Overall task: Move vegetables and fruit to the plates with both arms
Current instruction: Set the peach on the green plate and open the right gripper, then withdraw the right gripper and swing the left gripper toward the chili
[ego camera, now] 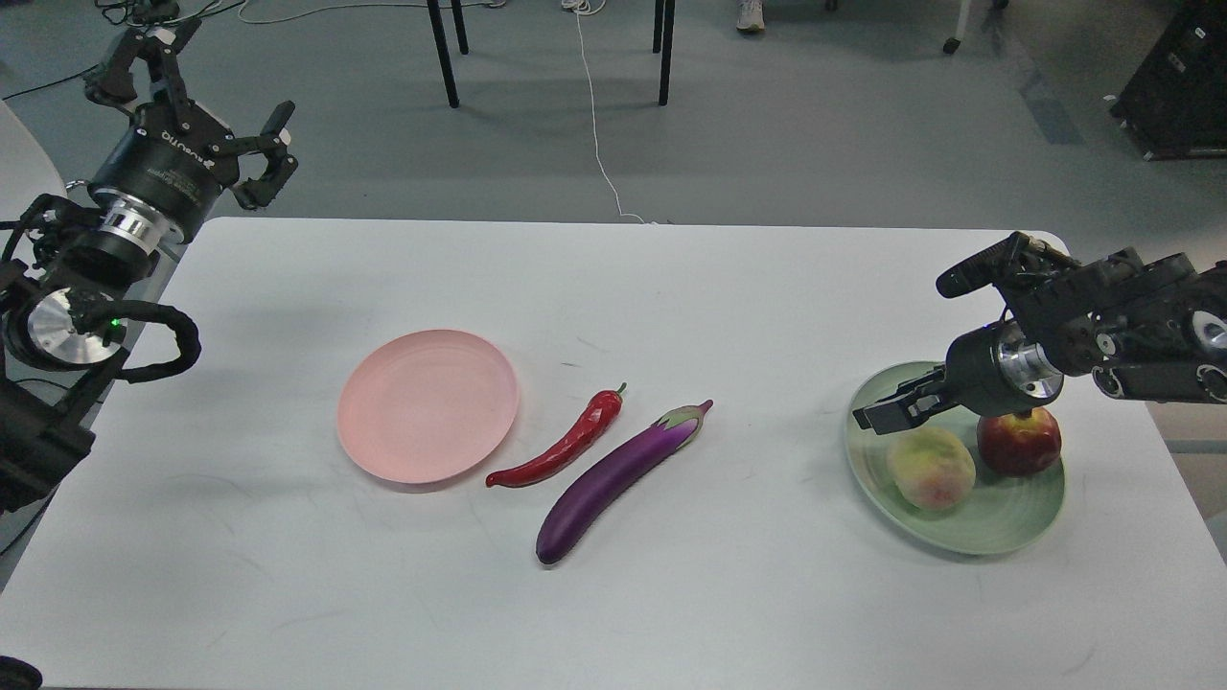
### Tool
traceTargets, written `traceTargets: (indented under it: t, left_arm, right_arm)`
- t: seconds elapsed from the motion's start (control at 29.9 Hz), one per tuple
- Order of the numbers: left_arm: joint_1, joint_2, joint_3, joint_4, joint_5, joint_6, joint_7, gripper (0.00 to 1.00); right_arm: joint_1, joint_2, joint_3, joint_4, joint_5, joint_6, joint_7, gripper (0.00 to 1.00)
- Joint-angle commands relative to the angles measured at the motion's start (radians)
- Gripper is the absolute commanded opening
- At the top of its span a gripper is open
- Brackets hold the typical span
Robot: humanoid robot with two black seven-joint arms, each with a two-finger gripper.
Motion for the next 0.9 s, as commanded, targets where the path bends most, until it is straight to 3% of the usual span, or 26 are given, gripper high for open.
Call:
traceTargets:
  t: [0.0,0.33,0.7,0.87]
  left_arm:
    - [-0.004,-0.001,0.000,-0.009,0.000,0.003,0.001,0.98]
    - [-0.027,0.107,0.077,-0.185,0.182,0.001,0.040,0.98]
    - [-0.013,0.179,0.083,-0.599,0.943,0.003,0.041,0.94]
    - [-0.022,0.162,0.202,-0.721,1.351,0.010,0.048,0.94]
  right_arm:
    - [0.001,-0.072,0.109,-0.035,0.002,0.010,-0.002,0.94]
    - [-0.195,-0.231,0.509,-0.238,0.054,0.033,-0.001,0.98]
    - [-0.534,-0.348,1.113,-0.322,0.278,0.156,0.004,0.98]
    - [-0.643,-0.343,1.302,-0.359,0.493,0.240,0.004,0.98]
